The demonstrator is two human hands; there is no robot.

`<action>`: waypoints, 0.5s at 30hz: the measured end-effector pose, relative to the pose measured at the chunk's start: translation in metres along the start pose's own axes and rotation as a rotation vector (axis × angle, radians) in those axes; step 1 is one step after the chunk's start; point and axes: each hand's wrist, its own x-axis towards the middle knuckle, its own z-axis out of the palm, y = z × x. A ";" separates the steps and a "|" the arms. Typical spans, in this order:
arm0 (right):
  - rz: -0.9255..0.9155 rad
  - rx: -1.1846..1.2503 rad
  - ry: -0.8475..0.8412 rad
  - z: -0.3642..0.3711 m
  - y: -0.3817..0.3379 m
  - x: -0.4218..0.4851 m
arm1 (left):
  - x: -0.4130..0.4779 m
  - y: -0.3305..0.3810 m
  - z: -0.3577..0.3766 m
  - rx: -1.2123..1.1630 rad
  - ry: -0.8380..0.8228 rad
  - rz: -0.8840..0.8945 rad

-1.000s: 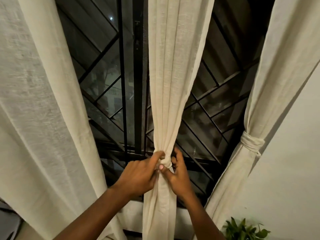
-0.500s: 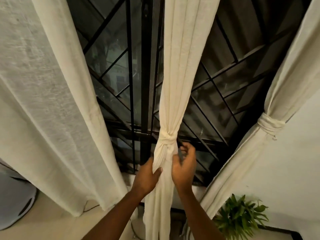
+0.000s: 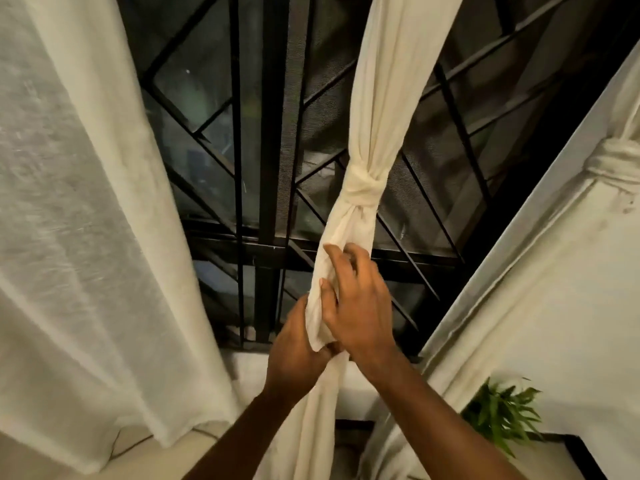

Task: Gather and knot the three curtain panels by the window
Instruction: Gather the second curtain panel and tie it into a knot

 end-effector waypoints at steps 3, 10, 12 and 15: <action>-0.101 -0.067 -0.053 0.019 0.019 0.016 | 0.019 -0.033 0.019 -0.008 0.006 0.027; -0.259 0.068 -0.152 0.034 0.048 0.011 | 0.041 -0.076 0.040 -0.046 0.226 0.334; -0.270 0.099 -0.052 0.036 0.055 0.006 | 0.043 -0.083 0.040 -0.038 0.368 0.448; -0.273 0.195 0.319 0.041 0.065 -0.012 | 0.038 -0.095 0.039 0.032 0.564 0.668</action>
